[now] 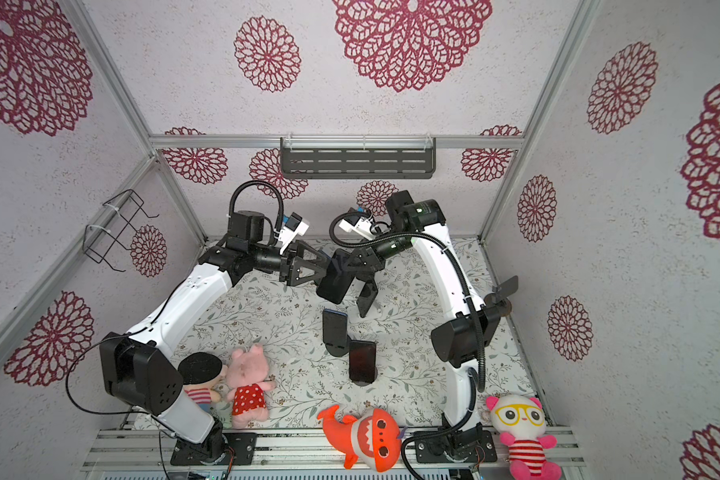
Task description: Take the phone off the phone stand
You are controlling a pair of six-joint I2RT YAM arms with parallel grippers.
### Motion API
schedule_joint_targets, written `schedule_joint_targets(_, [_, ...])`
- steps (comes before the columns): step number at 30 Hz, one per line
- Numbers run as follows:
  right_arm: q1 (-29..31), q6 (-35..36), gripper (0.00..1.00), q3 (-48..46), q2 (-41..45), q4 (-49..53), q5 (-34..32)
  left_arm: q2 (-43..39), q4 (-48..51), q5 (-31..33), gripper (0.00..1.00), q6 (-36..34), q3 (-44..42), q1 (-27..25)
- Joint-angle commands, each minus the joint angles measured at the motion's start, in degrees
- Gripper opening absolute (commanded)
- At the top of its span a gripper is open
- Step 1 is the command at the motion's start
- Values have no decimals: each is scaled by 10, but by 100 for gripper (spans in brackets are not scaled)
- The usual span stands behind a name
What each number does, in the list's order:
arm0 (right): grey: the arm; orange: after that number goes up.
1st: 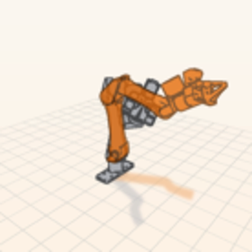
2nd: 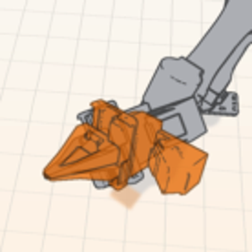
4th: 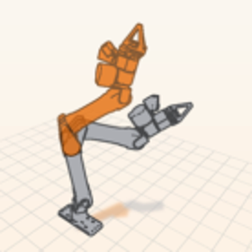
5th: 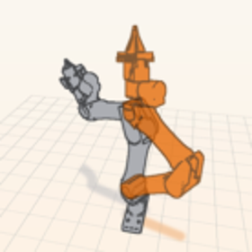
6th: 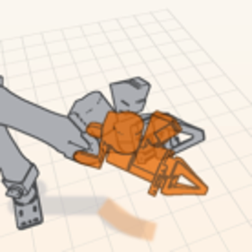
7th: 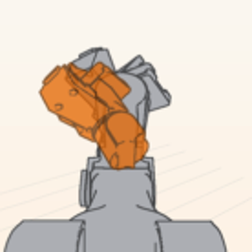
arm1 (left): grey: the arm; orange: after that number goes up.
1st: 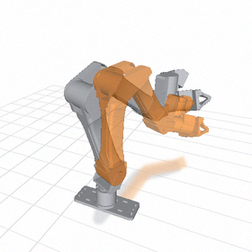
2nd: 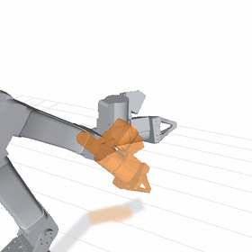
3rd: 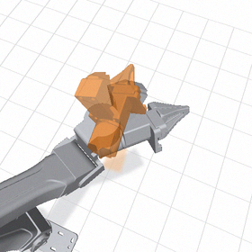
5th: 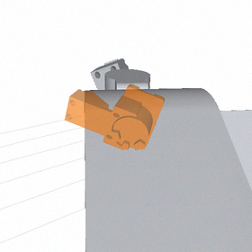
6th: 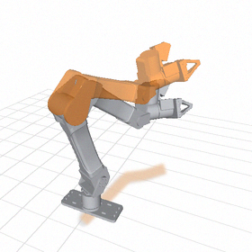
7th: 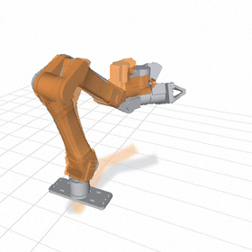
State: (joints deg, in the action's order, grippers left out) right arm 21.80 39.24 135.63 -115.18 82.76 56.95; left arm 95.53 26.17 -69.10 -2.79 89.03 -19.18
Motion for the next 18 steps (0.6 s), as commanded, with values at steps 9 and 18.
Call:
schedule_joint_targets(9, [7,29,1,11,19,-19,54,35,-14,-31,48,-5,12,-10])
schedule_joint_targets(18, [10,23,1,6,18,-37,53,41,-32,-28,27,8,11,-16])
